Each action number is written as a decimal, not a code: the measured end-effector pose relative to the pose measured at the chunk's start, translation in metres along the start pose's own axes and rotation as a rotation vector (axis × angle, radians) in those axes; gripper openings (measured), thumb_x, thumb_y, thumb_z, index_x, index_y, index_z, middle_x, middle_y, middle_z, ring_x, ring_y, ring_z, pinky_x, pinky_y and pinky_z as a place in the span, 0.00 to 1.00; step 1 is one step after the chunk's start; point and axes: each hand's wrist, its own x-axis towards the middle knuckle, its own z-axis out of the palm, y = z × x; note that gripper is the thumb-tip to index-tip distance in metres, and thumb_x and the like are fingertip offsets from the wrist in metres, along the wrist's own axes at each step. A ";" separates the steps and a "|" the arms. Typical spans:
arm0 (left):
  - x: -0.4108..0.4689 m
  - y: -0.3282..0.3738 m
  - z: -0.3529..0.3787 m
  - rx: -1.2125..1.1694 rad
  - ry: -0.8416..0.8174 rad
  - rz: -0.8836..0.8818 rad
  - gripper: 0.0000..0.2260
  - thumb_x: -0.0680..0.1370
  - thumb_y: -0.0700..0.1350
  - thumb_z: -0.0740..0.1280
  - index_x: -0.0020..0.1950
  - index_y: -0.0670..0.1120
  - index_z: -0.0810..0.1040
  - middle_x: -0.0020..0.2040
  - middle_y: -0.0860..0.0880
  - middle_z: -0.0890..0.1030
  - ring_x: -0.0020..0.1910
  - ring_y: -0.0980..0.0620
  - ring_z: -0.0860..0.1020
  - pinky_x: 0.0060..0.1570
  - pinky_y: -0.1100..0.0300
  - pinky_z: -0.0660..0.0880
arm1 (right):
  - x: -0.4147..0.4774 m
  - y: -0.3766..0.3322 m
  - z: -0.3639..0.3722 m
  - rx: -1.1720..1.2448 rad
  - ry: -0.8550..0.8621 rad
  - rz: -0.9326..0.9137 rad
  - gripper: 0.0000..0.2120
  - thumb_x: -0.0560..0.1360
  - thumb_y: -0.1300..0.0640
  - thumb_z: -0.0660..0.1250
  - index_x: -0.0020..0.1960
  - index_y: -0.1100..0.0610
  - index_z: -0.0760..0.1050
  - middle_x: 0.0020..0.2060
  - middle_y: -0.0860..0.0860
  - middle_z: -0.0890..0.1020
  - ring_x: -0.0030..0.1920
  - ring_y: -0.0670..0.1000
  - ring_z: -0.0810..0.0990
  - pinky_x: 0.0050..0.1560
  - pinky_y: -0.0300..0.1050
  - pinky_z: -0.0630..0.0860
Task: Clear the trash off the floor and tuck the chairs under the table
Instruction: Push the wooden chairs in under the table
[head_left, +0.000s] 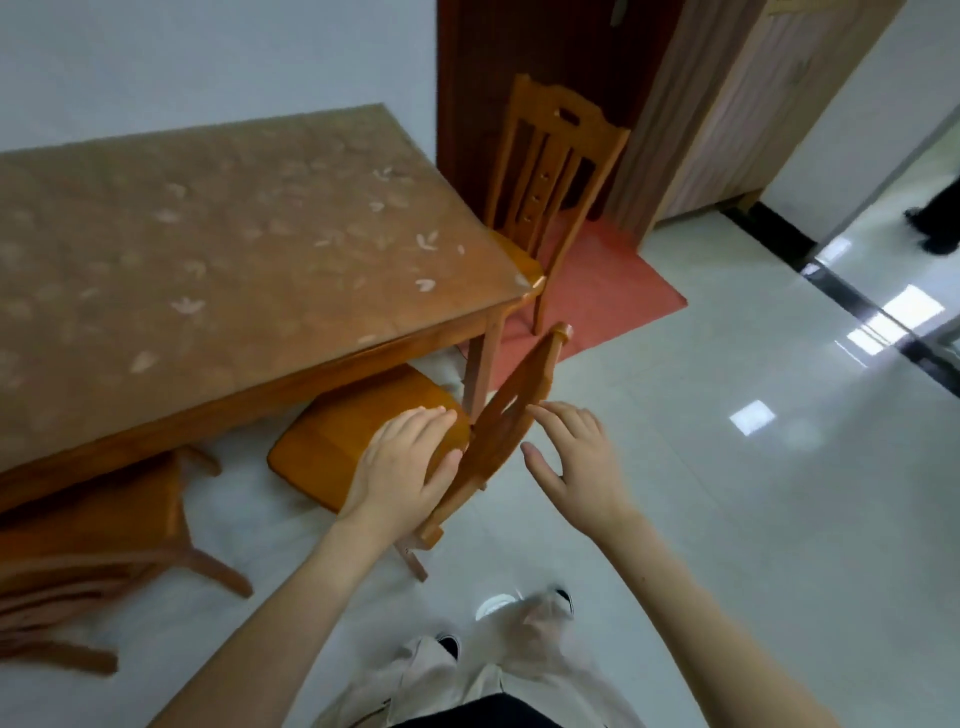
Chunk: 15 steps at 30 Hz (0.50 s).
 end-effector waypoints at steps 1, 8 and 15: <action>0.003 0.001 0.005 -0.001 0.005 -0.041 0.28 0.79 0.62 0.49 0.68 0.47 0.74 0.66 0.48 0.76 0.68 0.47 0.71 0.66 0.49 0.69 | 0.013 0.010 0.001 0.015 -0.021 -0.061 0.22 0.80 0.43 0.58 0.68 0.54 0.73 0.63 0.50 0.77 0.65 0.52 0.72 0.68 0.53 0.66; 0.033 0.040 0.047 0.006 0.034 -0.314 0.28 0.77 0.63 0.56 0.70 0.49 0.70 0.67 0.50 0.75 0.67 0.50 0.71 0.64 0.54 0.68 | 0.097 0.095 0.006 0.034 -0.367 -0.488 0.31 0.73 0.35 0.66 0.70 0.50 0.71 0.68 0.47 0.73 0.73 0.52 0.65 0.76 0.54 0.54; 0.048 0.081 0.110 -0.053 0.047 -0.540 0.28 0.71 0.65 0.66 0.64 0.49 0.75 0.56 0.51 0.81 0.54 0.51 0.79 0.52 0.64 0.69 | 0.160 0.156 0.031 -0.054 -0.609 -0.741 0.26 0.72 0.33 0.64 0.64 0.47 0.75 0.60 0.45 0.78 0.69 0.51 0.68 0.75 0.58 0.54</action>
